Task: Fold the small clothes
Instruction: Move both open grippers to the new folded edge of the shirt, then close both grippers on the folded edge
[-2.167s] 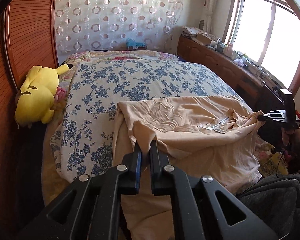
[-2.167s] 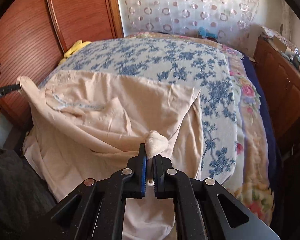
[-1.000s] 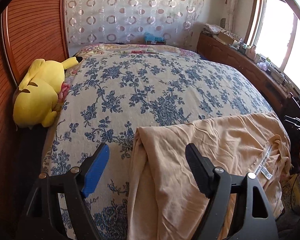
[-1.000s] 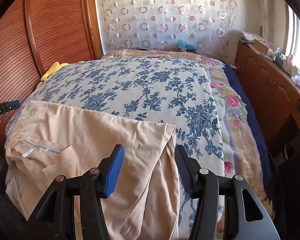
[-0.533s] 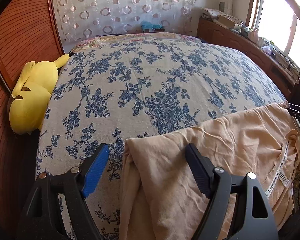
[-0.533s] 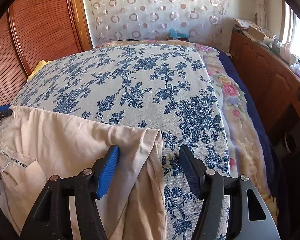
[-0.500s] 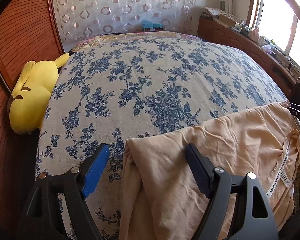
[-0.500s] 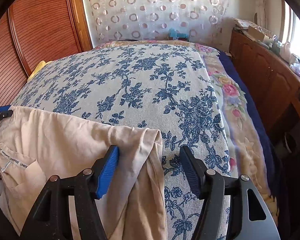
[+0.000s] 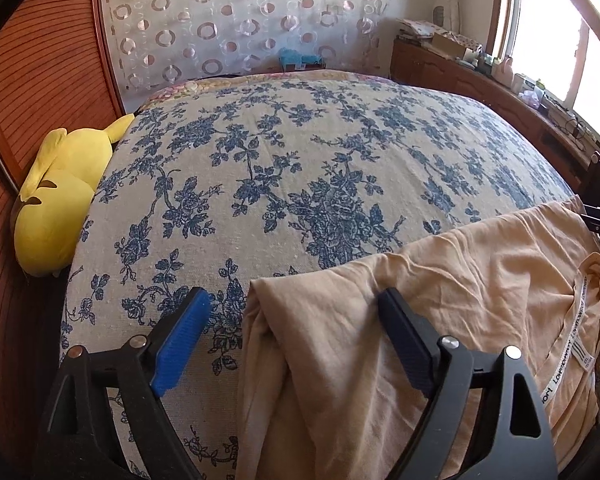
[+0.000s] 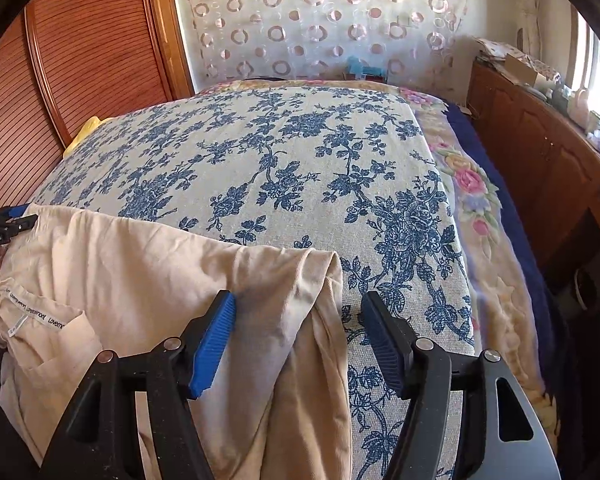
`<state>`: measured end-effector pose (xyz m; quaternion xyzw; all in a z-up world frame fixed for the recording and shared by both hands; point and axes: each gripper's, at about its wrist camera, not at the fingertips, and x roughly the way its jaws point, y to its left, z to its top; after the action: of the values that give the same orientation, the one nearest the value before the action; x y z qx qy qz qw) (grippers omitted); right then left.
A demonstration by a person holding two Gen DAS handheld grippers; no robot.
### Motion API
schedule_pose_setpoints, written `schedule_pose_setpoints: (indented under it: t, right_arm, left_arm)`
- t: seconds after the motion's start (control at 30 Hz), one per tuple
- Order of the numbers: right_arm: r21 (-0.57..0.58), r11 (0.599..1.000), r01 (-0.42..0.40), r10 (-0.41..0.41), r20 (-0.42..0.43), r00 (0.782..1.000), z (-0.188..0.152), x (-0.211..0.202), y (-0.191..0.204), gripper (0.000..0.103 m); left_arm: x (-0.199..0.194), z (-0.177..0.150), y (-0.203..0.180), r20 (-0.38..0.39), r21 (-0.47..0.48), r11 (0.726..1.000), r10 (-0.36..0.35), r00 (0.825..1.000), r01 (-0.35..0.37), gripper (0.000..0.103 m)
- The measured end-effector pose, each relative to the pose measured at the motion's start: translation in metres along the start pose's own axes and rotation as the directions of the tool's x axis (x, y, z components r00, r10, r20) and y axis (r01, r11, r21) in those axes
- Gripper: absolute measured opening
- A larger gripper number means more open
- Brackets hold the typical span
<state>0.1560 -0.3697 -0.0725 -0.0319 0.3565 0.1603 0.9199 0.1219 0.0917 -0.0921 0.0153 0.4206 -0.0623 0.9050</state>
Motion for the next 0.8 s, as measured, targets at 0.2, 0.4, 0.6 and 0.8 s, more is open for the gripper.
schedule_pose_setpoints:
  t: [0.2, 0.4, 0.6, 0.8]
  right_arm:
    - [-0.017, 1.0, 0.001, -0.001, -0.002, 1.0, -0.001, 0.001, 0.002, 0.067]
    - [-0.018, 1.0, -0.006, 0.006, -0.008, 1.0, 0.0, 0.001, 0.004, 0.067]
    - [-0.014, 1.0, -0.015, 0.015, -0.011, 1.0, 0.006, 0.005, 0.002, 0.064]
    - [-0.02, 0.998, -0.068, 0.068, -0.004, 0.998, 0.005, 0.004, 0.01, 0.026]
  left_arm:
    - [-0.001, -0.002, 0.0, 0.001, 0.006, 1.0, 0.0, 1.0, 0.0, 0.087]
    - [-0.002, -0.001, 0.0, -0.015, 0.023, 1.0, -0.016, 1.0, 0.017, 0.087]
    - [-0.005, -0.001, 0.001, -0.009, 0.027, 0.999, -0.043, 0.999, 0.043, 0.07]
    - [-0.007, -0.002, -0.001, -0.006, 0.049, 0.996, -0.072, 0.997, 0.073, 0.059]
